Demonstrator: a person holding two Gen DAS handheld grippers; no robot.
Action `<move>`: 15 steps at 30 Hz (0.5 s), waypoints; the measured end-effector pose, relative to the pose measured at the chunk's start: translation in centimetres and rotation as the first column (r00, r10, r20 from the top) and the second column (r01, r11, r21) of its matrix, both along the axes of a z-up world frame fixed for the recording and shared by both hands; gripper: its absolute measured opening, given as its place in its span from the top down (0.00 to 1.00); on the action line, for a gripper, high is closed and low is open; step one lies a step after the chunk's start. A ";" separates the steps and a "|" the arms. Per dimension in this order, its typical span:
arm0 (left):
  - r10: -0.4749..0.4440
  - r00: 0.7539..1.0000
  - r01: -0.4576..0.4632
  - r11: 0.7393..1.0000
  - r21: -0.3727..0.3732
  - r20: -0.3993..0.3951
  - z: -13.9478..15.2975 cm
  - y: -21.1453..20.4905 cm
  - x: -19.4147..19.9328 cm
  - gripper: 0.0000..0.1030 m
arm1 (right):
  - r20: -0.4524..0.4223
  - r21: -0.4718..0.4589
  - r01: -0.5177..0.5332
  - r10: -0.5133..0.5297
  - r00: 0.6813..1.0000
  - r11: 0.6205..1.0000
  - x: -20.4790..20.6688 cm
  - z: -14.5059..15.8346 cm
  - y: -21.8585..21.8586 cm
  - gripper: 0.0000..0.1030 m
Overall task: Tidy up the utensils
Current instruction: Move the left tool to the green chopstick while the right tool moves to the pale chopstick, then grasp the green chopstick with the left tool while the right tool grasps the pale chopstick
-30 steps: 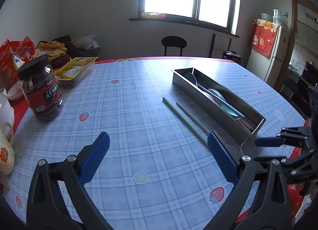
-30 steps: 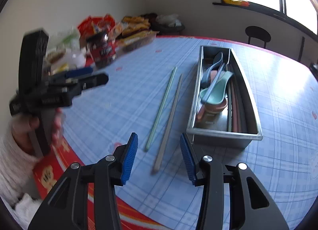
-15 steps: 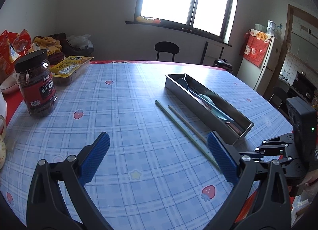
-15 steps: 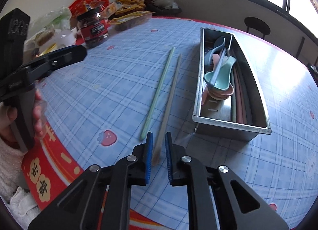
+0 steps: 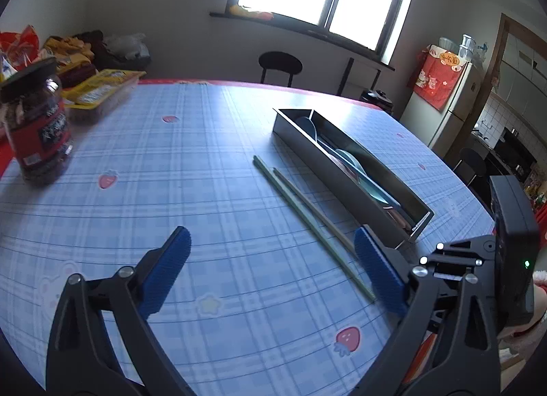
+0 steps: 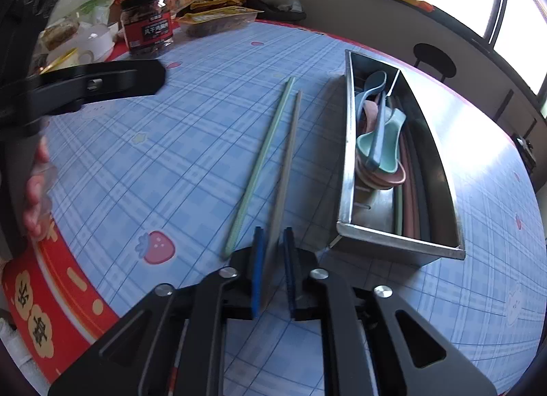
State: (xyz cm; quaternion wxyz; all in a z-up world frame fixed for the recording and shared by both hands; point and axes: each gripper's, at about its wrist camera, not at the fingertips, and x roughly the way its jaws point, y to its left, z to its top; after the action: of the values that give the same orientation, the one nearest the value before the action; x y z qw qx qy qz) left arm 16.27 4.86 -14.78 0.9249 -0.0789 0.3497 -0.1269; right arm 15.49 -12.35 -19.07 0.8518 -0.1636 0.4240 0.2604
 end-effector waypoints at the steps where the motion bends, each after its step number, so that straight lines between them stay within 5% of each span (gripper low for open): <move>1: -0.005 1.000 0.005 1.000 0.006 -0.017 -0.2 -0.4 0.5 0.21 | -0.002 0.001 -0.001 0.001 1.000 1.000 -0.2 0.0 -0.1 0.92; 10: -0.013 0.990 0.023 0.998 0.064 -0.141 -2.1 -4.0 5.6 0.53 | -0.010 0.046 0.018 -0.017 1.000 0.999 -1.2 -0.1 -1.5 0.93; 15: 0.028 0.981 -0.010 0.995 0.097 -0.190 -3.4 -4.6 7.0 0.55 | 0.013 0.056 0.011 -0.012 1.000 0.998 -1.5 -0.3 -1.8 0.93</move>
State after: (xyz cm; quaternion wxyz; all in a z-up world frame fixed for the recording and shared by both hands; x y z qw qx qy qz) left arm 23.26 0.31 -18.18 0.8909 -0.0496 0.4419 -0.0928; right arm 13.98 -14.11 -19.35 0.8604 -0.1391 0.4118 0.2661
